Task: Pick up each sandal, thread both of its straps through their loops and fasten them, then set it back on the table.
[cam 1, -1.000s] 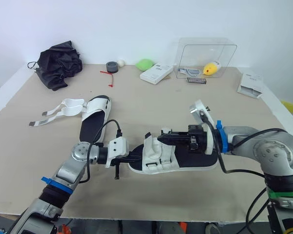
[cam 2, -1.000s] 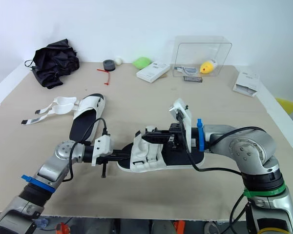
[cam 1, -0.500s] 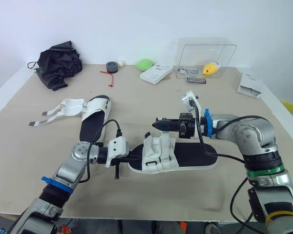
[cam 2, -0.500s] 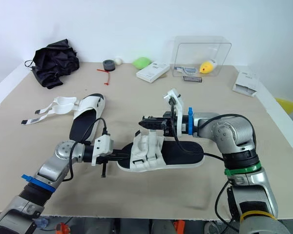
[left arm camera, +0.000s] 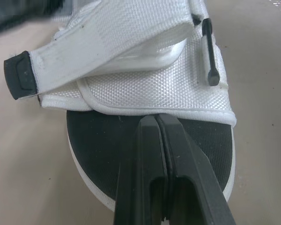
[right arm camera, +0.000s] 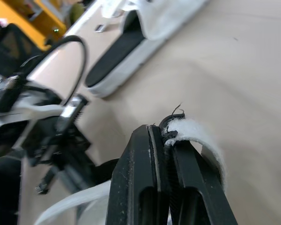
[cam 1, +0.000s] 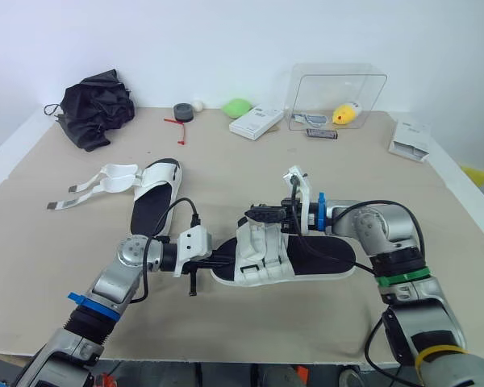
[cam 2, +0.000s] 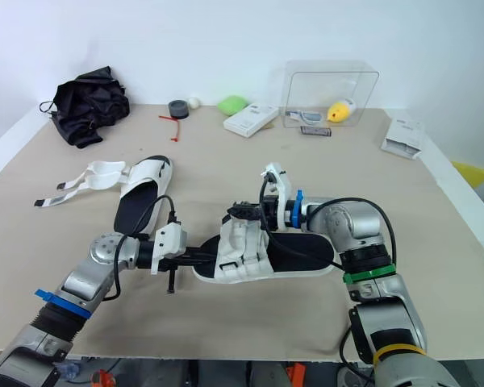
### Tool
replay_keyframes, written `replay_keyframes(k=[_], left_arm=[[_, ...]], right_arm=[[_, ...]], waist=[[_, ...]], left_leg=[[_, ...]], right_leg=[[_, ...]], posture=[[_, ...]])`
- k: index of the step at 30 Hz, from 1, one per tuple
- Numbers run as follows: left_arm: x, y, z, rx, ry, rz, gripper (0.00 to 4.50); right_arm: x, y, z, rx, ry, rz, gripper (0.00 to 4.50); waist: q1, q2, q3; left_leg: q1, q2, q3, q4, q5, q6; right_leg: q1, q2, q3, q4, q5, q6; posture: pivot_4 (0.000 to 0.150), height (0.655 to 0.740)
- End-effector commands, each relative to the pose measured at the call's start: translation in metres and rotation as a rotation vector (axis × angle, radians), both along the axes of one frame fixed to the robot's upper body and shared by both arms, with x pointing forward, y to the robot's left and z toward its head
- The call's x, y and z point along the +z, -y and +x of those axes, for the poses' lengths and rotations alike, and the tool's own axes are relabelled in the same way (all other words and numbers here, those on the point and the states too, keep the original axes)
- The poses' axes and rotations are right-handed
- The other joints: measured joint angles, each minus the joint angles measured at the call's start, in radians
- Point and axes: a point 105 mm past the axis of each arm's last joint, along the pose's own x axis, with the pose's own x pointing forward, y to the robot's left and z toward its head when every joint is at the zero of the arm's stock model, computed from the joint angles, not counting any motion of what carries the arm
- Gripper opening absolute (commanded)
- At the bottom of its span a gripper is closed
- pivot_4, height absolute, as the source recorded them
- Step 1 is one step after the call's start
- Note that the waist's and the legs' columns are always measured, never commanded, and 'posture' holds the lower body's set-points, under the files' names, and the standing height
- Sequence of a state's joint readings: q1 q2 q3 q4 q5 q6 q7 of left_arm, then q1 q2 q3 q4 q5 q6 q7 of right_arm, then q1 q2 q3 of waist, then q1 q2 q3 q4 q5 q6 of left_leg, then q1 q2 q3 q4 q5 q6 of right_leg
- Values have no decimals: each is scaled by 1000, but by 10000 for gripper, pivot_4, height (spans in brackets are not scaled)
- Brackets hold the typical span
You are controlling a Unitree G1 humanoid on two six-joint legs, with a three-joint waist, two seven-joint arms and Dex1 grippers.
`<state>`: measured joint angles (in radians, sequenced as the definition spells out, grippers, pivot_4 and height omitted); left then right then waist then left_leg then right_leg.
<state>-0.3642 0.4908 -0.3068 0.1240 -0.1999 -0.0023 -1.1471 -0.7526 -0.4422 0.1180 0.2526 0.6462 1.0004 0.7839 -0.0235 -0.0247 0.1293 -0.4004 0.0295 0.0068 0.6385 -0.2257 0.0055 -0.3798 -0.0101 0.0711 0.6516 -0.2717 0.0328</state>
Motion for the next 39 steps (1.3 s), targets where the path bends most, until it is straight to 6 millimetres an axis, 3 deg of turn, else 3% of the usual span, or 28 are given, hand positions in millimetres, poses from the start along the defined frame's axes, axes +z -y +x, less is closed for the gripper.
replay_keyframes(k=[1, 2, 8, 10, 15, 19, 26, 28, 32, 36, 39], left_arm=[[-43, -10, -16, 1, -140, 127, 0], [-43, -11, -16, 2, -140, 127, 0], [-43, -14, -17, 17, -141, 129, 0], [-43, -15, -17, 18, -142, 130, 0], [-42, -14, -14, 16, -138, 132, 0], [-41, -13, -12, 11, -136, 131, 0], [-41, -11, -13, 4, -141, 129, 0], [-40, -11, -13, 6, -139, 127, 0], [-40, -11, -13, 10, -138, 124, 0], [-40, -10, -13, 13, -139, 121, 0], [-40, -10, -12, 14, -138, 120, 0]], right_arm=[[-18, 22, 16, -163, -61, -72, 8071], [-20, 25, 18, -188, -84, -65, 10315], [-53, 51, 14, -371, -292, -187, 38534], [-50, 57, 14, -388, -305, -192, 44580], [-32, 68, 23, -435, -265, -162, 44580], [-7, 76, 34, -439, -181, -139, 44580], [59, 93, 58, -457, 29, -77, 44580], [80, 75, 44, -304, 87, -60, 44580], [92, 43, 9, -52, 118, -54, 44580], [83, 19, -9, 66, 107, -101, 44580], [70, 10, -8, 77, 88, -147, 44580]], waist=[[-2, 0, 0], [-3, 0, 0], [-5, 3, -4], [-5, 2, -5], [-3, 2, -5], [-2, 3, -4], [-6, 12, 3], [-4, 13, 3], [-2, 13, 3], [-2, 12, 3], [-3, 12, 3]], left_leg=[[2, 1, 1, 0, 0, 0], [4, 1, 2, 0, 0, 0], [6, 1, 2, -3, 0, 1], [7, 1, 1, -4, -1, 2], [8, 0, 1, -3, 0, 1], [7, -1, 1, -3, 0, 1], [5, -1, 6, -4, 0, 1], [4, -1, 5, -4, 0, 1], [3, -1, 4, -4, -1, 2], [1, -2, 3, -3, -1, 2], [1, -2, 4, -3, -1, 2]], right_leg=[[1, 0, 0, 0, 1, -1], [3, 0, 0, 0, 1, -1], [4, 0, 1, 0, -1, -2], [6, 1, 1, 0, -2, -2], [7, 0, 1, 0, -2, -1], [7, -1, 1, 0, -2, -1], [3, -1, 4, -1, -2, 1], [3, -1, 4, -1, -2, 2], [2, -1, 3, -1, -3, 2], [1, -2, 3, -1, -3, 2], [0, -3, 3, -1, -2, 2]], posture=[[1500, 7400], [1500, 7400], [1500, 7400], [1500, 7400], [1500, 7400], [1500, 7400], [1500, 7400], [1500, 7400], [1500, 7400], [1500, 7400], [1500, 7400]])
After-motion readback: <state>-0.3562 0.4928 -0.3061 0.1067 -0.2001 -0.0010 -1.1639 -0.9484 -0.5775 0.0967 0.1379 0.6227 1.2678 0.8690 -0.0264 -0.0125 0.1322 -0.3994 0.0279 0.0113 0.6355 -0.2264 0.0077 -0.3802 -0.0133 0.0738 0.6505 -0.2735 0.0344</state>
